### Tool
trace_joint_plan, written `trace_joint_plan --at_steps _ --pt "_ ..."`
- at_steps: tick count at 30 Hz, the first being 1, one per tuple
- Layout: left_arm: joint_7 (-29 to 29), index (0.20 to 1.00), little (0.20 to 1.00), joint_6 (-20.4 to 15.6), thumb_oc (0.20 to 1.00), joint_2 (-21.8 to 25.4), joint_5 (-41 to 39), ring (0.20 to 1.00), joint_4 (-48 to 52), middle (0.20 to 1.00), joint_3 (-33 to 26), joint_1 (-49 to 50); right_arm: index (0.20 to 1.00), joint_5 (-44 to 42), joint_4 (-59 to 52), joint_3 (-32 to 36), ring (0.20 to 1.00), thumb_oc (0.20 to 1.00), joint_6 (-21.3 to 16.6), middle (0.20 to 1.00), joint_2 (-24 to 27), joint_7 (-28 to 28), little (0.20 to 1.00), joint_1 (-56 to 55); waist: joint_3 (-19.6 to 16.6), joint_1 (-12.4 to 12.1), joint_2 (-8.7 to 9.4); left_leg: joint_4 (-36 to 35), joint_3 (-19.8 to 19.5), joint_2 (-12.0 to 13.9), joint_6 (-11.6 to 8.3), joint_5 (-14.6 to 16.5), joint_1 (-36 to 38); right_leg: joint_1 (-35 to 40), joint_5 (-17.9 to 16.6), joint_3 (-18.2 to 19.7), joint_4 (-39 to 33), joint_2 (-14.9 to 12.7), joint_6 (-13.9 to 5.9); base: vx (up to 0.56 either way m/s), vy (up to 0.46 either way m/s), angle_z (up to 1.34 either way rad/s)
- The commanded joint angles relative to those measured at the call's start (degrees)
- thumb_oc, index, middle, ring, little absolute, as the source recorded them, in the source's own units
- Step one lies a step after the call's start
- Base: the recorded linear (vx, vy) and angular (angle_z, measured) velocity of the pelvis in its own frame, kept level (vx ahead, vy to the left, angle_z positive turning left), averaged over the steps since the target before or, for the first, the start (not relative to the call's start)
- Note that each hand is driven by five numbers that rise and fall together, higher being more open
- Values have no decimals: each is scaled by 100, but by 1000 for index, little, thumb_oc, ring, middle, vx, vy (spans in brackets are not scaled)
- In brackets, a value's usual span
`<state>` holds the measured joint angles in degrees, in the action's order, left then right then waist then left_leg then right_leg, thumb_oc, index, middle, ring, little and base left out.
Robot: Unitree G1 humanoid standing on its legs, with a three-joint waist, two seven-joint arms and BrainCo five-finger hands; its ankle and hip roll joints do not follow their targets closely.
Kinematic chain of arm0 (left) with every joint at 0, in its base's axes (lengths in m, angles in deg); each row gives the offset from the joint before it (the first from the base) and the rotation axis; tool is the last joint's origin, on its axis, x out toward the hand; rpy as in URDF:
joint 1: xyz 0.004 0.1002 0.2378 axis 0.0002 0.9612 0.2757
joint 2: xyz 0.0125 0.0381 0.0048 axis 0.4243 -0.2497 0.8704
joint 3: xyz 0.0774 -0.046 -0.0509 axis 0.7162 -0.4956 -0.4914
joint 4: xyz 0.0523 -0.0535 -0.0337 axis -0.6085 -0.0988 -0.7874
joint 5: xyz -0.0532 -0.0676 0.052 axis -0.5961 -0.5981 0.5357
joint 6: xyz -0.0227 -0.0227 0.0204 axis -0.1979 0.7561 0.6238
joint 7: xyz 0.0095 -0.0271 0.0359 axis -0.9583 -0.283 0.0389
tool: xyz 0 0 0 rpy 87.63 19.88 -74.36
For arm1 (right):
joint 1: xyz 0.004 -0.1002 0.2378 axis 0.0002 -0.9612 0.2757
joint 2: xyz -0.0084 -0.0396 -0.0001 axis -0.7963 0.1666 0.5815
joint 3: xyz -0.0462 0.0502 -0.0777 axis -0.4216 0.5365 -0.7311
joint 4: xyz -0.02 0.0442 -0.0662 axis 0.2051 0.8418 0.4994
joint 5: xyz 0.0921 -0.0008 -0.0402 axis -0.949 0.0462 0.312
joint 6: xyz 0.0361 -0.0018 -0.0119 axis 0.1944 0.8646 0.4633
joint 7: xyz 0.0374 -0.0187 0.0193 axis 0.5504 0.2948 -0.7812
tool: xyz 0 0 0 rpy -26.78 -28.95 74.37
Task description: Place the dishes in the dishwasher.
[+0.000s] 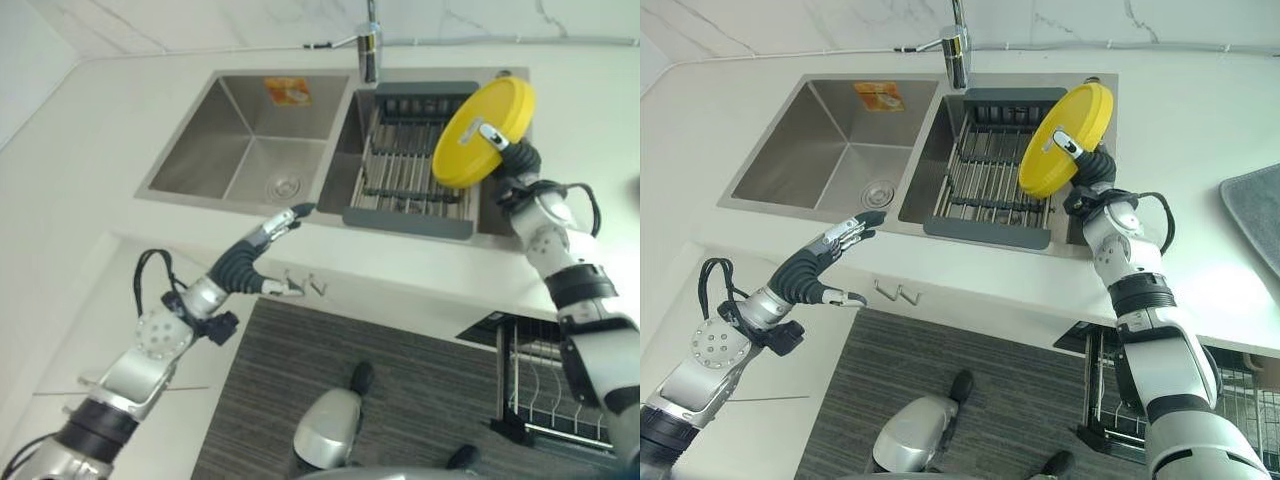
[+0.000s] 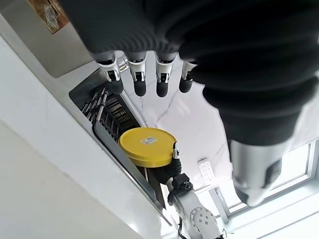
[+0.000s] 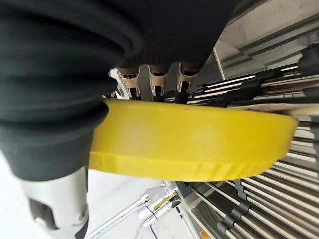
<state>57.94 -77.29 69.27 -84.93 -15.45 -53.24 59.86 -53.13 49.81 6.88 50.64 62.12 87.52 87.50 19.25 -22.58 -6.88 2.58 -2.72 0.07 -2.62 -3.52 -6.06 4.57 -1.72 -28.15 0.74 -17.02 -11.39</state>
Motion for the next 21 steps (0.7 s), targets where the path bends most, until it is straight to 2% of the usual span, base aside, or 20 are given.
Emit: trace_joint_plan --at_steps 1,2,3,16,21 --pt "135 1000 1000 -350 1000 178 -400 1000 4 1000 1 -255 1000 137 -139 -464 1000 1000 -132 1000 346 100 1000 700 -28 -275 7 81 -236 -379 341 165 -181 -540 611 339 1367 -126 59 -52 -19 -1" --pt "137 1000 1000 -343 1000 173 -404 1000 9 1000 4 -270 853 203 -126 -473 853 853 -124 853 355 144 853 722 -16 -281 9 96 -237 -377 341 167 -208 -565 613 339 1383 -131 57 -47 -19 -3" --pt "139 1000 1000 -353 1000 171 -421 1000 4 1000 11 -297 200 275 -60 -531 200 200 -161 200 391 221 200 786 10 -298 12 112 -240 -377 345 160 -250 -605 610 341 1403 -133 59 -47 -18 -3" --pt "213 1000 1000 -329 1000 55 -590 1000 -92 1000 132 -587 200 253 74 -634 200 200 -453 200 323 302 200 1162 197 -358 -2 280 -228 -402 387 128 -557 -916 617 348 1633 -198 50 -46 -6 0" --pt "179 1000 1000 -295 1000 23 -748 1000 -117 1000 126 -648 200 246 -1 -635 200 200 -769 200 273 297 200 1163 235 -366 26 348 -218 -405 392 137 -650 -986 609 340 1656 -201 42 -73 -26 -1"
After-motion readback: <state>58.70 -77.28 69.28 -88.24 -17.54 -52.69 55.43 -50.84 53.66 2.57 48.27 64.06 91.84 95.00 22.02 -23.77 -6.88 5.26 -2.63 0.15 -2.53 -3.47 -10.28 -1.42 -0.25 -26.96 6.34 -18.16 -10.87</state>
